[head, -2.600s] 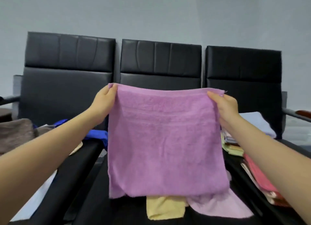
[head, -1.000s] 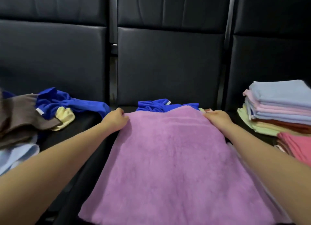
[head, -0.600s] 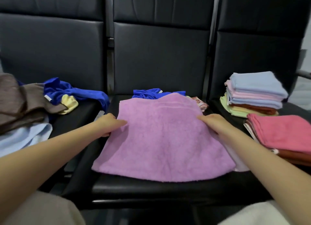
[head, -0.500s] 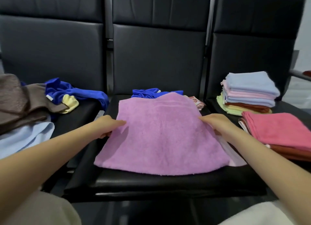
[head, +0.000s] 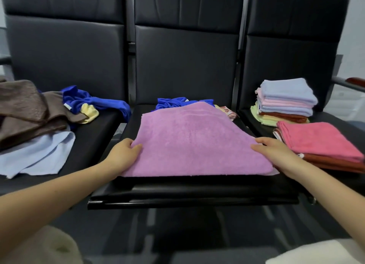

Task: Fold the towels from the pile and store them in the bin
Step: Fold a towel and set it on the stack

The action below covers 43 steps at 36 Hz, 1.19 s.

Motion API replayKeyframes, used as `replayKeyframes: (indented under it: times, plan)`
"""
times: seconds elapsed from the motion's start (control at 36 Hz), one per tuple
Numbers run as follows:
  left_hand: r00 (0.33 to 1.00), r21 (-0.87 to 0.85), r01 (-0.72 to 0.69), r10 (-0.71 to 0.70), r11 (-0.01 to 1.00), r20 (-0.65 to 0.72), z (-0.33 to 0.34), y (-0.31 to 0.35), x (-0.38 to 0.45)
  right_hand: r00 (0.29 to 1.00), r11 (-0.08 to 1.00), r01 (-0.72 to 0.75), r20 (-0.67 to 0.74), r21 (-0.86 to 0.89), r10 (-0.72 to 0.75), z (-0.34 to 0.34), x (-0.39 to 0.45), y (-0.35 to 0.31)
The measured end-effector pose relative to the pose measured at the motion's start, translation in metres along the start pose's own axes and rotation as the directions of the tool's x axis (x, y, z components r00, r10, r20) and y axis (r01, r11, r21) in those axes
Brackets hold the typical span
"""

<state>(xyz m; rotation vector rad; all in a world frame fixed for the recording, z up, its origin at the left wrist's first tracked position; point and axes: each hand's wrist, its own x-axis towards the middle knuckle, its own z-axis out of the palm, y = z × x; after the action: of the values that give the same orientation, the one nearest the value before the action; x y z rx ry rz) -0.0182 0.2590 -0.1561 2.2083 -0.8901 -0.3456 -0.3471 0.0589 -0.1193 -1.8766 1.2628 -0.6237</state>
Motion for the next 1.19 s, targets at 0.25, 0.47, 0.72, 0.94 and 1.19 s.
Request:
replayKeyframes:
  times: [0.25,0.47,0.72,0.94,1.19]
  plan:
    - [0.932,0.561,-0.293,0.362,0.774,-0.014,0.006,-0.008,-0.020,0.952,0.701,0.208,-0.024,-0.683,-0.306,0.021,-0.012,0.012]
    - [0.752,0.441,-0.632,0.642,0.637,0.151,0.013,0.006,-0.032,0.695,0.558,0.699,0.244,-0.446,-0.676,0.054,-0.031,-0.007]
    - [0.559,0.041,-0.791,0.692,0.611,0.457,0.031,0.027,-0.051,0.535,0.527,0.835,0.456,-0.158,-0.711,0.094,-0.049,-0.013]
    - [0.529,0.179,-0.847,0.753,0.501,0.393,0.039,0.023,-0.038,0.677,0.691,0.716,0.341,-0.100,-0.652,0.101,-0.035,-0.024]
    - [0.630,0.255,-0.776,0.733,0.578,0.256,0.035,0.038,-0.017,0.718,0.540,0.679,0.294,-0.498,-0.631,0.094,-0.026,-0.037]
